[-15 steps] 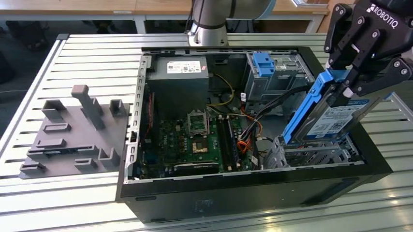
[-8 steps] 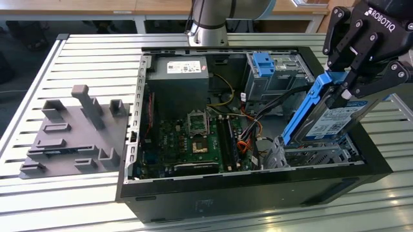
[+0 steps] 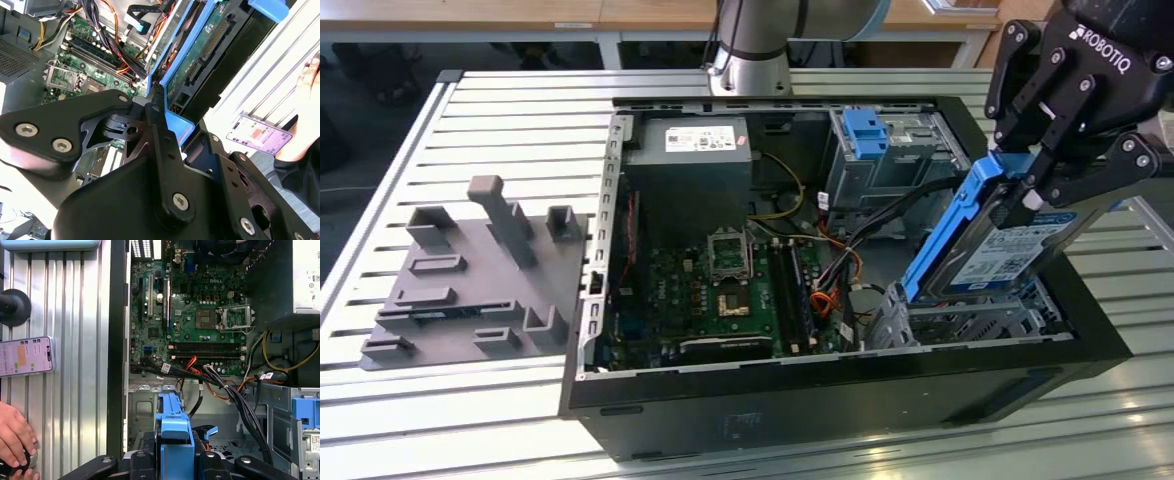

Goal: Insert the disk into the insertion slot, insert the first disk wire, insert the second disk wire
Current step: 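Insert the disk into the insertion slot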

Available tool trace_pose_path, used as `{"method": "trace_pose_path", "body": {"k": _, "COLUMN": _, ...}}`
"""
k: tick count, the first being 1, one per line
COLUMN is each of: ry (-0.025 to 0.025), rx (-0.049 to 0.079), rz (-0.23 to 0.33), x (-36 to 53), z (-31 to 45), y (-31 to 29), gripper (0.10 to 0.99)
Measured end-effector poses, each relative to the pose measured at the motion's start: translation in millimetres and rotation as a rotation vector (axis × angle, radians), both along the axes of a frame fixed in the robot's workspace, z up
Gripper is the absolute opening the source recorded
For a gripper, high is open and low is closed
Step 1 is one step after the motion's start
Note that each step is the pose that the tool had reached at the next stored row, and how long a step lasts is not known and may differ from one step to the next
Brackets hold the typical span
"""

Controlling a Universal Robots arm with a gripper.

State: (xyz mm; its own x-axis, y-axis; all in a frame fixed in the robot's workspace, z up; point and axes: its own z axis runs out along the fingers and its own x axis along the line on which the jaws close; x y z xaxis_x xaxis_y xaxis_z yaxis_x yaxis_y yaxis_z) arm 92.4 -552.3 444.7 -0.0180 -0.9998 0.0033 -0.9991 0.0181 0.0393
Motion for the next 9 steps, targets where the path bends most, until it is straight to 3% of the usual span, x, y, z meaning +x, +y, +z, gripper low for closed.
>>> {"method": "trace_pose_path", "body": {"k": 9, "ry": 0.0, "rx": 0.0, "rz": -0.001, "x": -0.2, "z": -3.4, "y": 0.0, "gripper": 0.365}}
